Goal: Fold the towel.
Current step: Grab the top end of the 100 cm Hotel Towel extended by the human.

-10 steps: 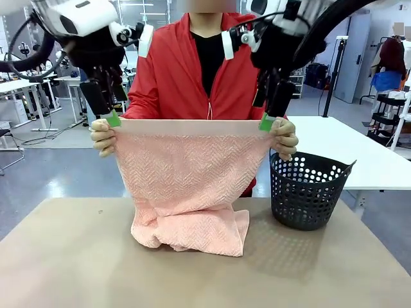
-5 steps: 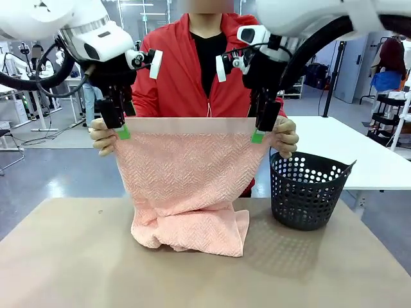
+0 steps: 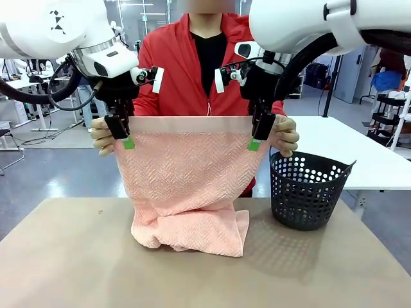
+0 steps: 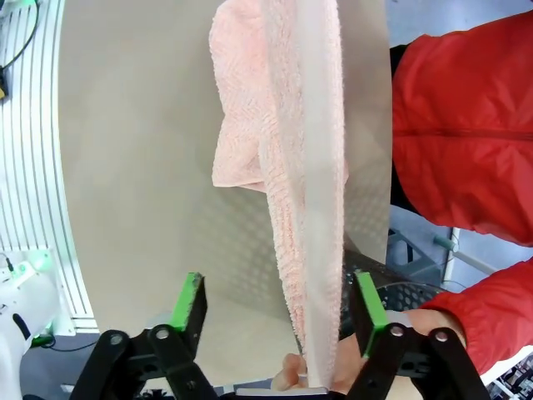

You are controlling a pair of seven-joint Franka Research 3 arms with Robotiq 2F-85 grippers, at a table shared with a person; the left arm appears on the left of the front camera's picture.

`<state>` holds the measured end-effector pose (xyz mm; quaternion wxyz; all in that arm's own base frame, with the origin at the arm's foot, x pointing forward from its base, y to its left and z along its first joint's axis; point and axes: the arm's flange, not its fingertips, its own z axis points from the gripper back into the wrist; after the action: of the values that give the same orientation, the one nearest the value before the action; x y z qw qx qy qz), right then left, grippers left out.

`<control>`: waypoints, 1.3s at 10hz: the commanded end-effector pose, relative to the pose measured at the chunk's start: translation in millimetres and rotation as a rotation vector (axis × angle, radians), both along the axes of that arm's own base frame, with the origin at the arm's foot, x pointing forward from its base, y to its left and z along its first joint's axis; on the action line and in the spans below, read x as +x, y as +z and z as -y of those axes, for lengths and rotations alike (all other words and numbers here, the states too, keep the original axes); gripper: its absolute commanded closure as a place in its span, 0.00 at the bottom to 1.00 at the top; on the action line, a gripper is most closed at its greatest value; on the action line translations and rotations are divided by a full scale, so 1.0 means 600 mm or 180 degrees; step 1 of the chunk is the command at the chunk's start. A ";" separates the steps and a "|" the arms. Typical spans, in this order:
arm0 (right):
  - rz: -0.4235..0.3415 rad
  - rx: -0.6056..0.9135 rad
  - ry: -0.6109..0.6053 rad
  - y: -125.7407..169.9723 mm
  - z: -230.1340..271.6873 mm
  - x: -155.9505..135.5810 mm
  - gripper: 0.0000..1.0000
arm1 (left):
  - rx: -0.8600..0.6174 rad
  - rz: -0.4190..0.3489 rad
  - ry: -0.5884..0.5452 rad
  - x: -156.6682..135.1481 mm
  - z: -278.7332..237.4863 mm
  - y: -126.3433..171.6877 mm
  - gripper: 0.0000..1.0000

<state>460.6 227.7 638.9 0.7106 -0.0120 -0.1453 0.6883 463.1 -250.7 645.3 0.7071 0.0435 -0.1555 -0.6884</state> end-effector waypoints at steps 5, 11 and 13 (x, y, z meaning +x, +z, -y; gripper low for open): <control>0.0040 0.0121 -0.0035 -0.001 0.001 -0.007 0.97 | -0.0142 0.0045 -0.0126 -0.021 -0.005 -0.005 1.00; 0.0013 -0.0017 -0.0202 -0.013 0.001 -0.020 1.00 | -0.0010 0.0180 -0.0017 -0.049 -0.044 -0.015 1.00; 0.0045 0.0102 -0.0009 0.008 -0.004 -0.001 1.00 | -0.0073 0.0004 -0.0049 -0.022 -0.006 0.005 1.00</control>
<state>458.2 233.7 642.3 0.7127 -0.0051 -0.1591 0.6831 445.6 -246.2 646.0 0.7017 0.0365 -0.1665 -0.6918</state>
